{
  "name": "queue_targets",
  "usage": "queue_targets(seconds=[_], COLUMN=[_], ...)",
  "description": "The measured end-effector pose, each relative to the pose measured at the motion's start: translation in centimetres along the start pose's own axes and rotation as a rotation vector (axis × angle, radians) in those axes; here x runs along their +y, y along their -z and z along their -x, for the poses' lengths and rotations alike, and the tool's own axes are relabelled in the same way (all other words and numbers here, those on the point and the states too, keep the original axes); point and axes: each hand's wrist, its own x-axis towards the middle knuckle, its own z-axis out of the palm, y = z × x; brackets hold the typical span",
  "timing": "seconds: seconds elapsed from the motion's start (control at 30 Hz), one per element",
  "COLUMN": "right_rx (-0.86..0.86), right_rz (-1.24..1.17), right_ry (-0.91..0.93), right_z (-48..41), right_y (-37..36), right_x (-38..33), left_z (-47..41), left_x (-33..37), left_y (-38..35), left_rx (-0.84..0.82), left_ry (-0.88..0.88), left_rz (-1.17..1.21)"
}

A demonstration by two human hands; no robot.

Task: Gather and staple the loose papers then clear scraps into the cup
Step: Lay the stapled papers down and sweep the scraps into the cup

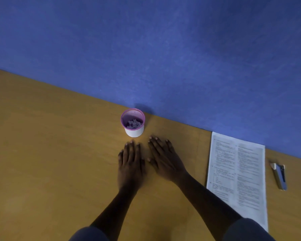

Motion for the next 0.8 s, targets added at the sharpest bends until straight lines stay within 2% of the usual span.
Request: queue_targets(seconds=[0.13,0.27,0.43,0.57,0.7,0.8], right_rx=[0.005,-0.011,-0.010,0.024,0.148,0.158], right_rz=[0.007,0.046,0.071,0.057,-0.054,-0.074], right_ry=[0.122,0.092,-0.108,-0.176,-0.510,-0.591], right_z=[2.4,2.1,0.7,0.7,1.2,1.1], right_y=[-0.9,-0.7,0.1,-0.3,-1.3,-1.6], right_x=[-1.1,-0.8,1.4,1.1,1.4,1.0], left_z=[0.0,0.0,0.0,0.1,0.0,0.0], left_x=[-0.2,-0.3,-0.1,-0.1,0.1,0.0], left_y=[-0.4,-0.5,-0.3,-0.3,0.0,-0.1], left_rx=[-0.026,-0.024,-0.014,0.005,0.009,0.009], left_ry=[-0.007,0.005,0.012,0.014,0.010,0.015], left_rz=[-0.024,-0.018,-0.002,0.019,0.023,0.014])
